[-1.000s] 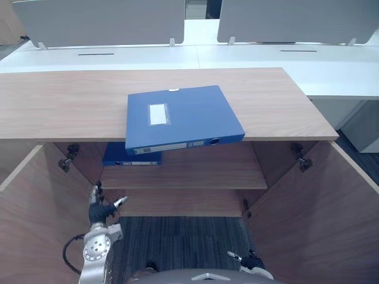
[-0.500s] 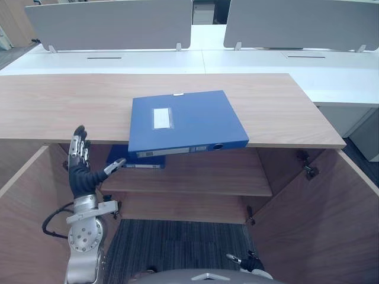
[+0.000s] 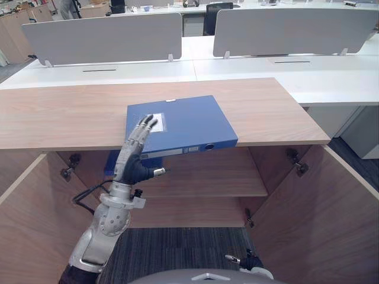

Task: Walk over to the cabinet, pick up the folder, carry it to the office cabinet, place the folder inside the office cabinet, then close the office cabinet door

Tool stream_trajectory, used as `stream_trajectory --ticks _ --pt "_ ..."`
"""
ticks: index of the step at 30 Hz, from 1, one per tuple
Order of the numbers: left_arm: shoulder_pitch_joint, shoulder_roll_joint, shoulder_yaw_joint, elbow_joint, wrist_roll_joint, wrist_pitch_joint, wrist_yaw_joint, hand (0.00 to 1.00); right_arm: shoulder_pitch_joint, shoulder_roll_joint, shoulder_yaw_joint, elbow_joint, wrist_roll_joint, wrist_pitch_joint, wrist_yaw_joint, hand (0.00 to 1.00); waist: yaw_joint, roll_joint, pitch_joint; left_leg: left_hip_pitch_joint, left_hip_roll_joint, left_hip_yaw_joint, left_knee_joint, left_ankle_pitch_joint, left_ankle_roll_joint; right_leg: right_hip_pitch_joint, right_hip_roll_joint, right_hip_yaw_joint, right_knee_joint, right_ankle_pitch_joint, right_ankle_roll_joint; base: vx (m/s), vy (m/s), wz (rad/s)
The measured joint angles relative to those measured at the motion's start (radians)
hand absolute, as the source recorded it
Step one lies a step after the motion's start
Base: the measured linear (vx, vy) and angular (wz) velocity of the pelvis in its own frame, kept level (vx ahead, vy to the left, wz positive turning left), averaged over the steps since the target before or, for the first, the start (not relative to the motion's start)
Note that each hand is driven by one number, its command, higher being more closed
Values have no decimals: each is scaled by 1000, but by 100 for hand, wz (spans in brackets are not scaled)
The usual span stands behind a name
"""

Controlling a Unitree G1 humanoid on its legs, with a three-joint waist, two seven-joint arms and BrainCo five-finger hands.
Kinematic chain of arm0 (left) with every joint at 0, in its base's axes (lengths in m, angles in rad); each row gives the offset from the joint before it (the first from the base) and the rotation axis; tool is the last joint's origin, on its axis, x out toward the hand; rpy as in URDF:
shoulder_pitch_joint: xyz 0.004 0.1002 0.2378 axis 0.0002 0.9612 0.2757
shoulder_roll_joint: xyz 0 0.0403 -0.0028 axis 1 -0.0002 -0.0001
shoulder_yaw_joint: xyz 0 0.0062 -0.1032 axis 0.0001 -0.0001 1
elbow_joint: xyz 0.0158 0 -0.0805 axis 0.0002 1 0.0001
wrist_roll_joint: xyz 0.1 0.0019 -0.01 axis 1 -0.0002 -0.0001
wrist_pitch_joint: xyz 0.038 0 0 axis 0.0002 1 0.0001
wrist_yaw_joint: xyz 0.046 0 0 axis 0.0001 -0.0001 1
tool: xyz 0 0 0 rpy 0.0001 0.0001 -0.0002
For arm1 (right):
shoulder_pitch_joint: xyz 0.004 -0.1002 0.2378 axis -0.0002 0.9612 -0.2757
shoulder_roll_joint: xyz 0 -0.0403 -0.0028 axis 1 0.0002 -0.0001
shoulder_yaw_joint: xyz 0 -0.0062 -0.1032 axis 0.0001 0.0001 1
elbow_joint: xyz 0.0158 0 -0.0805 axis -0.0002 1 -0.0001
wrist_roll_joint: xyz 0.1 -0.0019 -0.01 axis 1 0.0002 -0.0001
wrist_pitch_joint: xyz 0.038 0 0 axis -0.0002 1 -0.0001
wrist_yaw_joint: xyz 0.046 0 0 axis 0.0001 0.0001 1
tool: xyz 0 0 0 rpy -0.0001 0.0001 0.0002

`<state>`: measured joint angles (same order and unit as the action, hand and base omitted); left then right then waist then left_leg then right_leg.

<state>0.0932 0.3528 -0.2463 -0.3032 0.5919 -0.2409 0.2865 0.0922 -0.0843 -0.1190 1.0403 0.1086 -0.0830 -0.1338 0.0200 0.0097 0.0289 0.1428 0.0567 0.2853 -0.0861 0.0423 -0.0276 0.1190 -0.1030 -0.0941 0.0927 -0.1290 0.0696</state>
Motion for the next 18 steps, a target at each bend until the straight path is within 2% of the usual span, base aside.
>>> stream_trajectory --ticks 7,12,18 --pt "-40 3 -39 64 203 70 41 0 -15 -6 0 2 1 1 -2 0 -20 -5 0 -4 -2 -13 0 -3 4 3 2 16 -38 20 1 31 -3 -7" --pt "-77 0 -55 127 294 111 52 0 -22 -6 0 7 2 5 0 0 -29 -8 2 -3 -2 -13 -1 -8 7 7 2 25 -56 32 5 21 -3 -8" --pt "-85 -10 -63 138 353 133 64 0 -22 -6 0 8 13 20 2 0 -32 -13 1 0 -2 -13 -1 -9 5 21 3 23 -77 45 3 0 0 0"
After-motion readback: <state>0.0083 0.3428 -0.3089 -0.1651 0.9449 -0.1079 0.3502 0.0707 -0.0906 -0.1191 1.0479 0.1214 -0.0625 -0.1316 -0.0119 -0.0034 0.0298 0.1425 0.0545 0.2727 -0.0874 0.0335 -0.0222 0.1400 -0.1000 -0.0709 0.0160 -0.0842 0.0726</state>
